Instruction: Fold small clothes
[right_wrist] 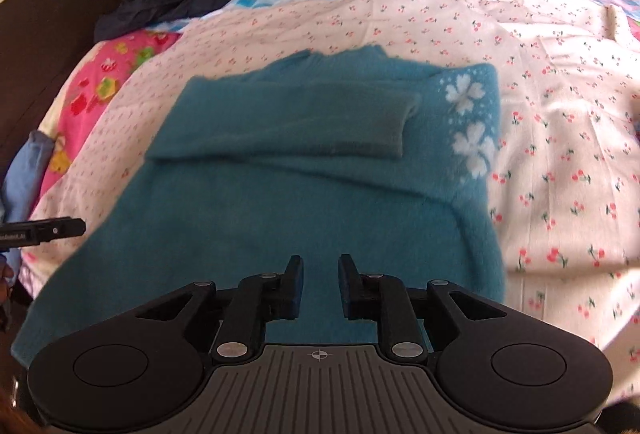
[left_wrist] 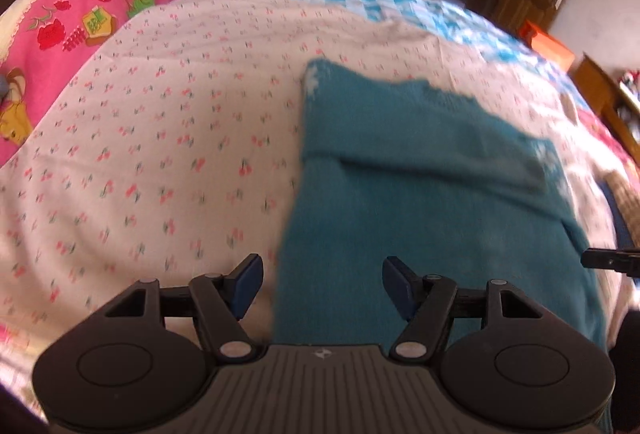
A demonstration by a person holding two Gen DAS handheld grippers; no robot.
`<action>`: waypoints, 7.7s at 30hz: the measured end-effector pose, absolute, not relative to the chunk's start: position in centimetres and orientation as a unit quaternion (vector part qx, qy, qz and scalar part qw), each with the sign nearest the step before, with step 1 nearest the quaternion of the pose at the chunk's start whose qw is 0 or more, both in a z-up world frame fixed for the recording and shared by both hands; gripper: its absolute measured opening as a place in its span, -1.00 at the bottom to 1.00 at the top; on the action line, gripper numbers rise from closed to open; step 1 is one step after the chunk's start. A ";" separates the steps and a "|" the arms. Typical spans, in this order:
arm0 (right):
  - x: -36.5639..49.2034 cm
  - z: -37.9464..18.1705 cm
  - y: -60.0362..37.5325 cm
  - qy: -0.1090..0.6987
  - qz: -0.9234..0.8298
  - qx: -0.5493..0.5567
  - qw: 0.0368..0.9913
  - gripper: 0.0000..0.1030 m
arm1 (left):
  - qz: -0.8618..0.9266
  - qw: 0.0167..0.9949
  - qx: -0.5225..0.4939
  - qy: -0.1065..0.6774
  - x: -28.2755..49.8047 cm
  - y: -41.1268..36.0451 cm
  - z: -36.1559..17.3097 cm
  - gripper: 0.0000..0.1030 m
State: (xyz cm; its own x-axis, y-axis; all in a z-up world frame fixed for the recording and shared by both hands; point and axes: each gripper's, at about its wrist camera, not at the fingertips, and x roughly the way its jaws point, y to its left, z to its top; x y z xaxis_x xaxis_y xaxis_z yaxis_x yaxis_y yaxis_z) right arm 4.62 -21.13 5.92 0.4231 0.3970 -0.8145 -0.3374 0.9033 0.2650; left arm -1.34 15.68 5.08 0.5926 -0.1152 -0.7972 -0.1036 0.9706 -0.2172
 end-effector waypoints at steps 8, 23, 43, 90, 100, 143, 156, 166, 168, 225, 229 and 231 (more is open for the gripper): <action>-1.9 5.4 -25.2 0.574 0.154 0.010 0.804 -0.40 | -0.031 0.856 -0.095 0.508 -5.6 13.1 5.8 0.35; -2.8 0.8 -24.5 0.656 0.184 0.074 0.729 -0.25 | -0.053 0.819 -0.087 0.565 -3.9 13.1 5.7 0.36; -1.1 4.6 -28.5 0.497 0.241 0.313 0.772 -0.73 | -0.067 0.826 -0.193 0.525 -3.0 12.8 5.8 -0.46; 7.1 5.1 -30.6 0.416 0.176 0.390 0.803 -0.77 | -0.369 0.789 0.259 0.418 1.6 -1.5 9.5 0.03; 6.8 3.7 -31.3 0.423 0.180 0.407 0.789 -0.76 | -0.440 0.671 0.455 0.386 0.8 -6.0 6.7 0.08; 18.8 5.8 -29.8 0.305 0.059 0.373 0.874 -0.19 | -0.014 0.946 -0.154 0.286 17.6 12.4 6.7 -0.62; 21.0 1.3 -26.2 0.405 0.051 0.135 0.903 -0.19 | 0.048 0.934 -0.183 0.303 11.2 16.5 4.2 -0.09; 20.6 2.9 -27.7 0.392 0.059 0.180 0.900 -0.71 | 0.056 0.932 -0.136 0.331 12.3 15.1 1.8 -0.07; 20.1 3.8 -27.9 0.373 0.068 0.192 0.905 -0.81 | 0.053 0.933 -0.137 0.329 12.5 15.0 2.0 -0.08; 16.7 -0.7 -27.1 0.327 0.017 0.084 0.941 -0.66 | 0.123 0.925 -0.069 0.353 10.3 13.8 0.8 -0.21; 15.5 0.7 -27.6 0.297 0.020 0.113 0.948 -0.65 | 0.134 0.925 -0.098 0.341 9.4 13.9 1.3 -0.21; 14.2 1.6 -27.7 0.268 0.027 0.120 0.955 -0.65 | 0.138 0.930 -0.090 0.329 8.7 13.3 2.0 -0.22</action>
